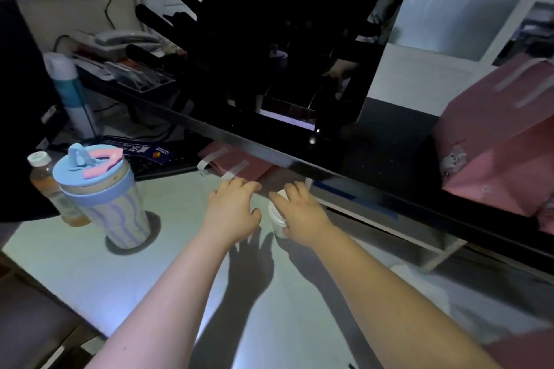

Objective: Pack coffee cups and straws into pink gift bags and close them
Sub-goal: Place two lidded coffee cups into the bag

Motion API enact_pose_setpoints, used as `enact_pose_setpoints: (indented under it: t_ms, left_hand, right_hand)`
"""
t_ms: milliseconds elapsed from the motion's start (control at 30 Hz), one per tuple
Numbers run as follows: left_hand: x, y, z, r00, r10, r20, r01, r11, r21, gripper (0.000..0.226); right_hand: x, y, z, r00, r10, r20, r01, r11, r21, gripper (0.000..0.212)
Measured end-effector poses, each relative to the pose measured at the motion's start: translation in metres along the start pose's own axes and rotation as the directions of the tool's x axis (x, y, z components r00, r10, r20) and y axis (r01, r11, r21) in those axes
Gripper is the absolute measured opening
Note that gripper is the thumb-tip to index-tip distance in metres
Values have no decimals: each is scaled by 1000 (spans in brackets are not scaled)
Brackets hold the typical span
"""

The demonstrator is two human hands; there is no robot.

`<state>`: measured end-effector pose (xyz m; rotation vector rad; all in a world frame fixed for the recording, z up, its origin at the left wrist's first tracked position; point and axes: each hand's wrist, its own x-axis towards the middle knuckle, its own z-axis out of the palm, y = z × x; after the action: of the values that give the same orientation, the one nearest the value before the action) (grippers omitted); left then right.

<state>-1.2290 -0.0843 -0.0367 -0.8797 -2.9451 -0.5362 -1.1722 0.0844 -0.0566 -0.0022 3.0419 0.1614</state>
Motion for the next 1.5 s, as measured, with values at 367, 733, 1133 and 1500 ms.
enact_pose_setpoints:
  t_ms: [367, 733, 1133, 1500]
  left_hand:
    - [14, 217, -34, 832, 536, -144, -550, 831, -83, 51]
    - [-106, 430, 37, 487, 873, -23, -840, 462, -284, 45]
    - [-132, 467, 78, 537, 844, 17, -746, 484, -458, 59]
    - [-127, 496, 97, 526, 847, 79, -792, 522, -316, 44]
  right_hand:
    - [-233, 118, -97, 881, 382, -280, -360, 924, 130, 87]
    - [-486, 189, -100, 578, 744, -333, -616, 667, 420, 90]
    - [-559, 211, -53, 406, 818, -407, -457, 568, 685, 89]
    - [-577, 219, -33, 404, 835, -374, -593, 550, 588, 92]
